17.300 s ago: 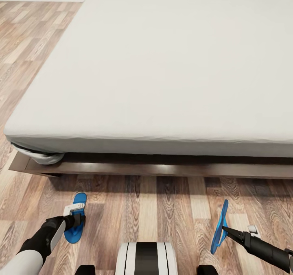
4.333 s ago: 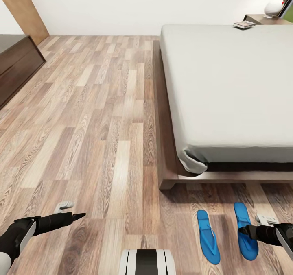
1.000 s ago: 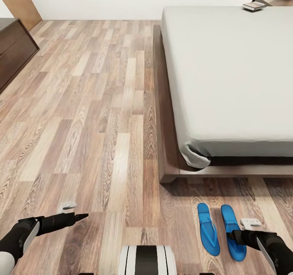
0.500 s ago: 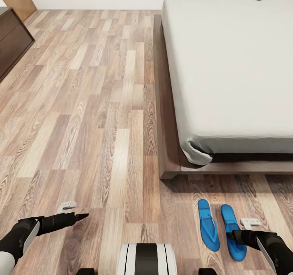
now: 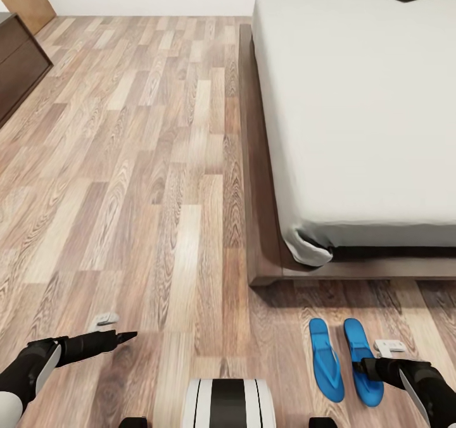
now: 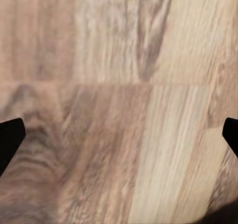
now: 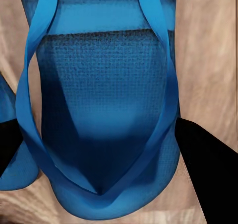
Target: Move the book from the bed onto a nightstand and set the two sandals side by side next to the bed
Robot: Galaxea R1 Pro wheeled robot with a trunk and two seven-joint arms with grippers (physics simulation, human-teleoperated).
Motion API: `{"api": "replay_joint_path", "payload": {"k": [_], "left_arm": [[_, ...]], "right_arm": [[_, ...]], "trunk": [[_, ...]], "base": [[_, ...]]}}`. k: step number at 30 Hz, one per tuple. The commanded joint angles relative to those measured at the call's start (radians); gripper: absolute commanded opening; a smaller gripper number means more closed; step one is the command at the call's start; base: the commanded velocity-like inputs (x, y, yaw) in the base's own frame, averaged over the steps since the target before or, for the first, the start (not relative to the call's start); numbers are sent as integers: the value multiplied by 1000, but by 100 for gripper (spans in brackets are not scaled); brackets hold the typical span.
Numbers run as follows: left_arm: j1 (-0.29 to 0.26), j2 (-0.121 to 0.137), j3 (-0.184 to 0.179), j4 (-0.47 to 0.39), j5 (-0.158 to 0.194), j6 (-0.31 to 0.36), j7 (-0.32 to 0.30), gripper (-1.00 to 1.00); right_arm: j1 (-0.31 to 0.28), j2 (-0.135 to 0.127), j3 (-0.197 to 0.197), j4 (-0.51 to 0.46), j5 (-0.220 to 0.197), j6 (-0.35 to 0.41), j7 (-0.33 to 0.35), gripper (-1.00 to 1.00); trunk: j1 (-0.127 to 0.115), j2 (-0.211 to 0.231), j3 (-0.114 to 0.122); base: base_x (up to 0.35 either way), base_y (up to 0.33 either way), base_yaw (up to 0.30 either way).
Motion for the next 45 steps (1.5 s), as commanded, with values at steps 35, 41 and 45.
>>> {"api": "replay_joint_path", "payload": {"k": [35,41,45], "left_arm": [[0,-1,1,0,4,11,-3,100],[0,-1,2,0,4,10,-3,100],[0,-1,4,0,4,11,-3,100]], "right_arm": [[0,1,-6,-3,10,4,8,-100],[0,1,-6,-3,10,4,8,-100],[0,1,-6,-4,10,4,8,-100]], "trunk": [[7,-4,-62],[7,-4,-62],[7,-4,-62]], "base": [[19,0,0],[0,0,0],[0,0,0]]}}
